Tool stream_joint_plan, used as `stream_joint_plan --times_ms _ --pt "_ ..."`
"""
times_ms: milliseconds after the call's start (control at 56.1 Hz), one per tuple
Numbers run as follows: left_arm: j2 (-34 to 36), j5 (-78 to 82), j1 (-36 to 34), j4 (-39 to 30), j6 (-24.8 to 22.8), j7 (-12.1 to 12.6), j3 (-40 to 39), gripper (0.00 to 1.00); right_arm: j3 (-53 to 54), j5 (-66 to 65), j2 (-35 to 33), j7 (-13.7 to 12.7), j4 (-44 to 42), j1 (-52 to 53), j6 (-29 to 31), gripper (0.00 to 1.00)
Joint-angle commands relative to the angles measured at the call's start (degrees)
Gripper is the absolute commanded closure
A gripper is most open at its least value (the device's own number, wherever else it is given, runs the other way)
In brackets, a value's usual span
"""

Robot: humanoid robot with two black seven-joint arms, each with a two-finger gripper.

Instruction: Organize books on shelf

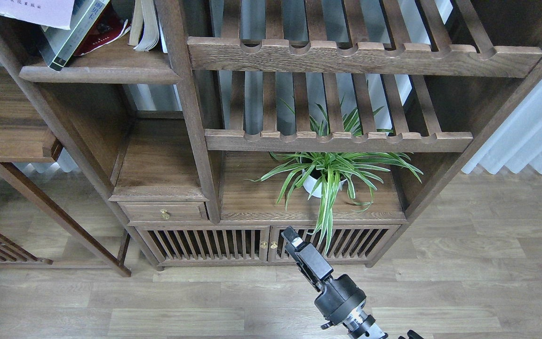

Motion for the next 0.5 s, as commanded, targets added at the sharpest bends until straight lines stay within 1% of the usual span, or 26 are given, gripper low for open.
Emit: stream_joint_plan --times_ms 0,214,321,392,481 --pt "-0.1 1.5 -2.1 2.8 0.0 1.7 0.3 1.0 0.0 0.8 -0.2 0.0 0.0 0.0 0.0 0.01" --pt "0.2 1.7 -7.6 6.3 0.0 4.2 4.7 1.0 0.1 1.1 -0.3 0.0 0.0 0.0 0.0 0.01" --pt "-0.9 3.1 -10.3 9.2 0.0 4.4 7.1 1.0 0.0 1.1 -0.2 0.0 0.0 0.1 0.0 0.01" --pt "-2.4 5.3 -11.7 11.1 0.0 4.5 7.8 1.0 0.0 1.1 -0.2 0.0 0.0 0.2 0.0 0.01" --pt "-6.6 7.8 -12.8 14.4 0.0 4.7 8.0 1.0 0.1 1.4 -0.1 0.0 0.0 0.2 0.0 0.01"
